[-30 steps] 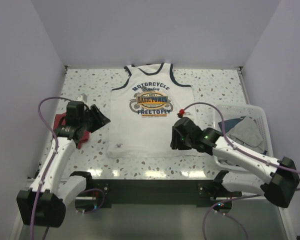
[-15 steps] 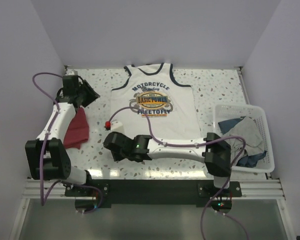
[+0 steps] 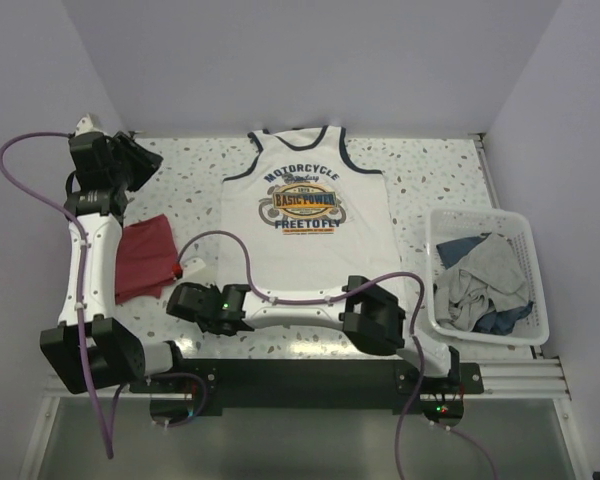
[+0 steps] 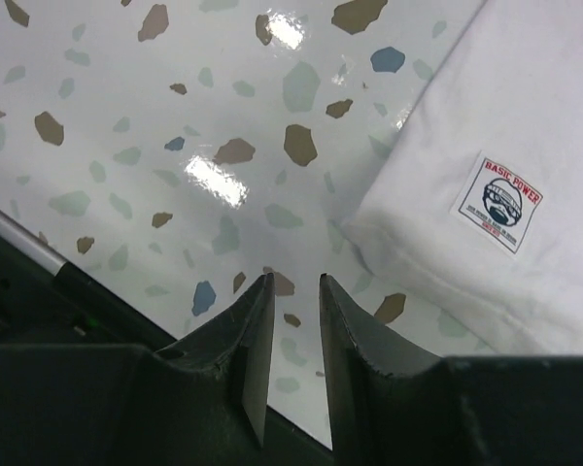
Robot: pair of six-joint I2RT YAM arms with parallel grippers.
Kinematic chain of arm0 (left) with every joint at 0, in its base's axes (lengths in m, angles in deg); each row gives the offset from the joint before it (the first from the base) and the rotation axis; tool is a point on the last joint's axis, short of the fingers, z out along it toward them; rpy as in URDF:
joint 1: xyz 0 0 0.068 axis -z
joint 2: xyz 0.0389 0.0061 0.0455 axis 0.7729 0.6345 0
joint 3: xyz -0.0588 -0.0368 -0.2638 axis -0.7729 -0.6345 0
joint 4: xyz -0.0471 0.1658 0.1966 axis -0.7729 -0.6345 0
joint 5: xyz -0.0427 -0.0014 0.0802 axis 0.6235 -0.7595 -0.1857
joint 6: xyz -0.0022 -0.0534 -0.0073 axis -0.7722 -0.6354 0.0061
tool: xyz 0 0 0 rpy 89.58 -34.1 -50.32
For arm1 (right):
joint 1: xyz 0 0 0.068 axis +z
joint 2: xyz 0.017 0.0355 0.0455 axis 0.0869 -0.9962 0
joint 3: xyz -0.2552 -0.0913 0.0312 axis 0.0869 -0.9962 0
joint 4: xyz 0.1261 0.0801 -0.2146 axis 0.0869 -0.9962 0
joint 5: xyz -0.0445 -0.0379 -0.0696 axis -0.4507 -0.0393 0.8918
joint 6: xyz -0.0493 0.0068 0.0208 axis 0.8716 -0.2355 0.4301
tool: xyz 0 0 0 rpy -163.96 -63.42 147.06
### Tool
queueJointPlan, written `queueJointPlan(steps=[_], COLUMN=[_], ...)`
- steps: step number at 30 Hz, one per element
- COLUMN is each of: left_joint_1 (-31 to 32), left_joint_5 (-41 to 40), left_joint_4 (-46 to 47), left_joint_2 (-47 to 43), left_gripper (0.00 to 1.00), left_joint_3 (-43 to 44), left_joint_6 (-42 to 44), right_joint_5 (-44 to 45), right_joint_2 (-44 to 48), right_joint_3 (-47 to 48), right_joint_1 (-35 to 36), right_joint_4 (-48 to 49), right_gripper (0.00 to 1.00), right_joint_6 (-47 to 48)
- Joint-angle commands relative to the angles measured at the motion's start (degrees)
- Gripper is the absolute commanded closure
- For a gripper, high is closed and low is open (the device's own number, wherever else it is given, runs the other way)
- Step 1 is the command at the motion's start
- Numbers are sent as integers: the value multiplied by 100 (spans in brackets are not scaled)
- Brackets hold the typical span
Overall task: Fold and stack the tank tops
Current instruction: Fold the tank top
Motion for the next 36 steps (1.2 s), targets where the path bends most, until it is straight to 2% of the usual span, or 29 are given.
queueJointPlan(steps=[1,15,22,30,32,33,36], left_joint_1=[-19,-19,-19,-19,-19,-19,-19], left_joint_5=[272,605,667,676,693,693,667], left_joint_4=[-51,256,371,458,494,511,555], left_joint_2=[-96,-69,-34,27,45,54,80], left_gripper=[52,52,52,53,53,53,52], left_joint_3=[393,148,50,-55,-107,-125,-230], left_joint_6=[-97,-202,-229,-220,-228,-237,-220], right_joint_5=[499,992,1089,922,843,764,650], right_joint_2=[-336,-680,-996,-1023,-961,-926,-655], right_joint_3=[674,764,1194,985,844,747,441], right_joint_1=[-5,-5,-48,-145,-145,-137,-145], right_joint_4=[-466,-590,-774,-740,-652,-625,-538], right_gripper=[71,69,67,66,71,79,94], right_joint_6=[121,121,156,77,94,103,182])
